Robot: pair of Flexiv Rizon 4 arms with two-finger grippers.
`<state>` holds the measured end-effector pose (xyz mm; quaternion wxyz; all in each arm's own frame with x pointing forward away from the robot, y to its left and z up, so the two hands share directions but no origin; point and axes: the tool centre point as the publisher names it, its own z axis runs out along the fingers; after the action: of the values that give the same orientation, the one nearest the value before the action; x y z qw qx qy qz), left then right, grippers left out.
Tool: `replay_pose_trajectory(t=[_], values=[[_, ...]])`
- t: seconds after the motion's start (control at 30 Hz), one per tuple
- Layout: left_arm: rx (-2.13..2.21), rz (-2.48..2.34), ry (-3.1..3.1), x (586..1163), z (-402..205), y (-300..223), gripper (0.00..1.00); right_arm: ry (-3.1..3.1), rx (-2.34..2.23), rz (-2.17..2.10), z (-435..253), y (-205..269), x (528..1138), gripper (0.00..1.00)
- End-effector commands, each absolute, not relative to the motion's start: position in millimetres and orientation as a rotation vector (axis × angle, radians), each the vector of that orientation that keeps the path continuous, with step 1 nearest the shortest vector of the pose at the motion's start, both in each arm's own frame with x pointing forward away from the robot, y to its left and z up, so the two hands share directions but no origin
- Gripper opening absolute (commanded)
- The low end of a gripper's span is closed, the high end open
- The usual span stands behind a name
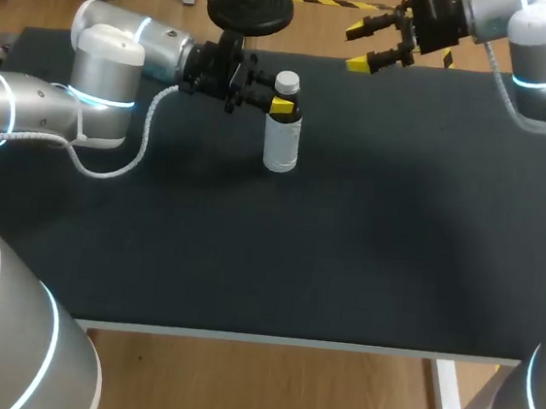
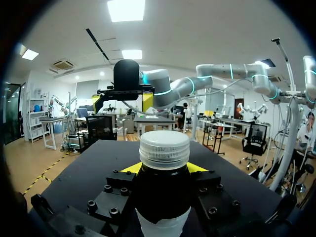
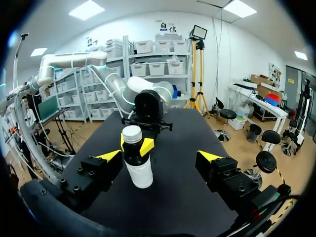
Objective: Unscrew the bottle cap
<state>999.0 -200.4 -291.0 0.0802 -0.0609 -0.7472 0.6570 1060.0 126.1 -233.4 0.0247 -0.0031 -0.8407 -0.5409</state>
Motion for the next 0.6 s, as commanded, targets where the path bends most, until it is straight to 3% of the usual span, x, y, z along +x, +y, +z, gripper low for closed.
replay_pose_trajectory(t=[0.03,0.6], values=[[-0.188,1.963,-2.229,1001,-293,-200,0.00,-2.609,-0.021,-1.682,-240,143,1056,1.00],[-0.188,1.963,-2.229,1001,-293,-200,0.00,-2.696,0.020,-1.514,-246,182,1035,1.00]])
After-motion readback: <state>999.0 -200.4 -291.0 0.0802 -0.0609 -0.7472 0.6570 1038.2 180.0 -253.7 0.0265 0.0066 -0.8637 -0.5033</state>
